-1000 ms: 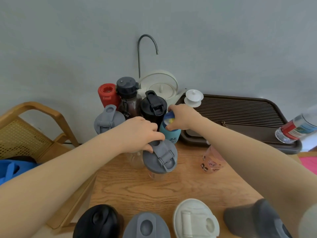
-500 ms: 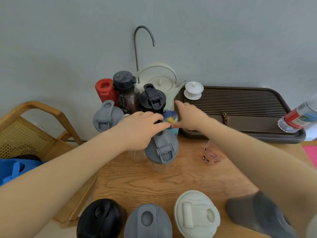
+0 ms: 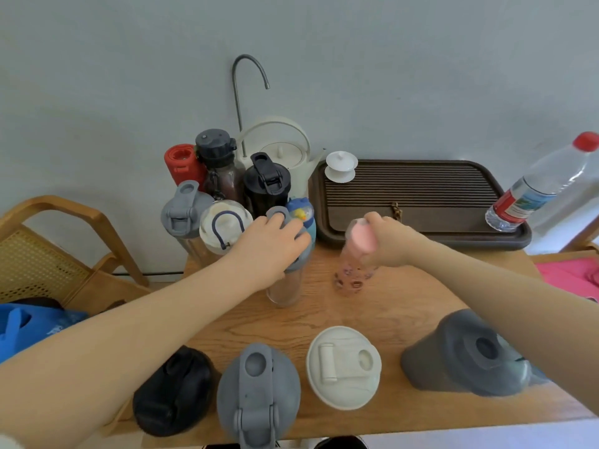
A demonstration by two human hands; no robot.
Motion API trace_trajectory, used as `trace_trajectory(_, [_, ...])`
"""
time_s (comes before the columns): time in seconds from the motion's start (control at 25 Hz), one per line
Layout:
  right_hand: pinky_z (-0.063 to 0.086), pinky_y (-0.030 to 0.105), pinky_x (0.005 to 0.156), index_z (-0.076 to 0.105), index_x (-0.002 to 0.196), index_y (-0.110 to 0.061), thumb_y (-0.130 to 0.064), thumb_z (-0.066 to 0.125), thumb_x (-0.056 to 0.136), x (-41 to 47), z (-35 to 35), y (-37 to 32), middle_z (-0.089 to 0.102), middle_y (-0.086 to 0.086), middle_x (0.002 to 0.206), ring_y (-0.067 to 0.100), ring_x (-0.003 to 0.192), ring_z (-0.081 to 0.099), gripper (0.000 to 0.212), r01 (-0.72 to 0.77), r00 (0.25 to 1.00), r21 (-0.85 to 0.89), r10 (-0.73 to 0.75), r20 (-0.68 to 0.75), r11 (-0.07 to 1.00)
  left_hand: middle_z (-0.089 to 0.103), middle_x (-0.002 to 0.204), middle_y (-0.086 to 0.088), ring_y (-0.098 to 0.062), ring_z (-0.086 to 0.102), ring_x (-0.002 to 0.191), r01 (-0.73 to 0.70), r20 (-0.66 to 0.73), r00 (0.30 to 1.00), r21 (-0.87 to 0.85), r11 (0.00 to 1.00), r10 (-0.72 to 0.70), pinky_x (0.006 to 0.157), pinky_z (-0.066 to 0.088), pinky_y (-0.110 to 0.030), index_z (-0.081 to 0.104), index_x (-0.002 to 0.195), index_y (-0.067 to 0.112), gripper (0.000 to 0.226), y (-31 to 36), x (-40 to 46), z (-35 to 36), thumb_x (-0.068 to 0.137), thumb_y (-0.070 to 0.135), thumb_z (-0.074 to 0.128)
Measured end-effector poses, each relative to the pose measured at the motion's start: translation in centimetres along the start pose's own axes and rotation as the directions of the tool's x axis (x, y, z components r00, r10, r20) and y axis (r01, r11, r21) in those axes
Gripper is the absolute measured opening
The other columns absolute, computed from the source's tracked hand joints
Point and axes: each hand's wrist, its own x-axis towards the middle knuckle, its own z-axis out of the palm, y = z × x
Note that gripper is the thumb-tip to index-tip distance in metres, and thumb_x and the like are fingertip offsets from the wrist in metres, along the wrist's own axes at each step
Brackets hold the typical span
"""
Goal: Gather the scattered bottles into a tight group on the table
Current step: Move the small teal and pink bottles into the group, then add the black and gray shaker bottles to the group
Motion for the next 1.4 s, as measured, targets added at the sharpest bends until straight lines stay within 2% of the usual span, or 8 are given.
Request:
trace_trajectory(0.2, [0.046, 0.042, 0.083, 0.033, 0.127, -0.010, -0.032, 0.071, 0.072, 0.9, 1.1, -4.9, 0.044, 0.015, 0.125, 0.038, 0.113, 0.051, 0.071, 0.104, 0.994, -0.026, -0.104, -0.019, 0.994, 0.047, 0.130, -0.014, -0.037, 0.045, 0.113, -0.024, -0.119, 0.993, 0.016, 1.000, 0.026, 0.084, 0.047, -0.042, 0.043, 0.120, 0.008, 0.049, -0.7, 1.1, 1.1, 0.076, 0.002, 0.064])
trace_trajectory(0.4, [0.046, 0.043, 0.088, 0.031, 0.129, -0.006, -0.037, 0.070, 0.075, 1.6, 1.5, -4.9, 0.042, 0.017, 0.128, 0.038, 0.118, 0.048, 0.074, 0.028, 1.000, 0.033, -0.027, -0.011, 0.999, 0.065, 0.106, -0.013, -0.035, 0.061, 0.091, -0.012, -0.179, 0.984, 0.061, 0.998, 0.023, 0.065, 0.056, -0.037, 0.059, 0.104, 0.009, 0.058, -1.4, 1.5, 2.2, 0.051, 0.008, 0.083])
trace_trajectory(0.6, [0.041, 0.047, 0.096, 0.023, 0.136, -0.006, -0.047, 0.074, 0.069, -0.3, 1.1, -5.3, 0.038, 0.017, 0.137, 0.038, 0.125, 0.042, 0.093, 0.018, 0.999, -0.034, -0.017, 0.029, 0.999, 0.025, 0.152, -0.015, -0.032, 0.028, 0.136, 0.016, -0.081, 0.996, -0.155, 0.988, -0.029, 0.107, 0.036, -0.046, 0.031, 0.139, 0.011, 0.071, -1.5, 0.0, 0.6, 0.081, 0.031, 0.066])
trace_trajectory(0.8, [0.041, 0.030, 0.097, 0.038, 0.136, -0.018, -0.042, 0.059, 0.083, -8.8, -1.7, -9.7, 0.049, 0.000, 0.129, 0.017, 0.116, 0.049, 0.062, 0.494, 0.859, 0.077, -0.473, -0.197, 0.866, 0.066, 0.101, -0.011, -0.027, 0.062, 0.090, -0.269, -0.536, 0.842, -0.324, 0.907, 0.059, 0.072, 0.054, -0.040, 0.063, 0.102, 0.008, 0.029, -3.7, -7.4, -0.5, 0.084, 0.028, 0.051])
trace_trajectory(0.92, [0.040, 0.012, 0.088, 0.043, 0.131, -0.028, -0.045, 0.063, 0.079, -13.6, -0.4, -12.5, 0.046, -0.017, 0.117, 0.000, 0.105, 0.047, 0.058, 0.557, 0.813, 0.113, -0.568, 0.130, 0.823, 0.062, 0.103, -0.002, -0.017, 0.061, 0.089, -0.250, -0.307, 0.947, -0.513, 0.821, 0.097, 0.072, 0.053, -0.032, 0.062, 0.105, 0.015, 0.049, -5.7, -12.8, 1.3, 0.083, 0.051, 0.037])
trace_trajectory(1.04, [0.036, 0.022, 0.101, 0.028, 0.140, -0.030, -0.051, 0.069, 0.073, -14.7, 3.5, -13.8, 0.030, -0.013, 0.142, 0.010, 0.127, 0.038, 0.082, 0.492, 0.833, -0.016, -0.466, 0.299, 0.870, 0.045, 0.132, 0.006, -0.013, 0.049, 0.116, -0.120, 0.073, 0.980, -0.525, 0.842, 0.185, 0.088, 0.044, -0.026, 0.044, 0.129, 0.026, 0.076, -6.2, -16.4, 4.4, 0.071, 0.075, 0.038])
trace_trajectory(1.2, [0.038, 0.037, 0.104, -0.002, 0.145, -0.035, -0.059, 0.076, 0.057, -16.0, 8.1, -14.3, -0.002, -0.009, 0.156, 0.024, 0.137, 0.029, 0.120, 0.325, 0.937, -0.178, -0.292, 0.190, 0.929, 0.024, 0.148, 0.008, -0.017, 0.038, 0.128, -0.107, 0.211, 0.950, -0.465, 0.879, 0.228, 0.097, 0.046, -0.035, 0.014, 0.143, 0.030, 0.106, -4.4, -18.8, 7.2, 0.060, 0.067, 0.067])
trace_trajectory(1.4, [0.051, 0.042, 0.085, 0.008, 0.141, -0.037, -0.048, 0.076, 0.057, -16.1, 10.9, -15.8, 0.030, 0.003, 0.133, 0.030, 0.108, 0.052, 0.108, 0.208, 0.975, -0.056, -0.212, -0.060, 0.976, 0.028, 0.140, 0.000, -0.025, 0.050, 0.113, -0.047, 0.109, 0.986, -0.538, 0.841, 0.125, 0.081, 0.053, -0.038, 0.012, 0.142, 0.028, 0.105, -3.5, -18.6, 8.9, 0.061, 0.054, 0.073])
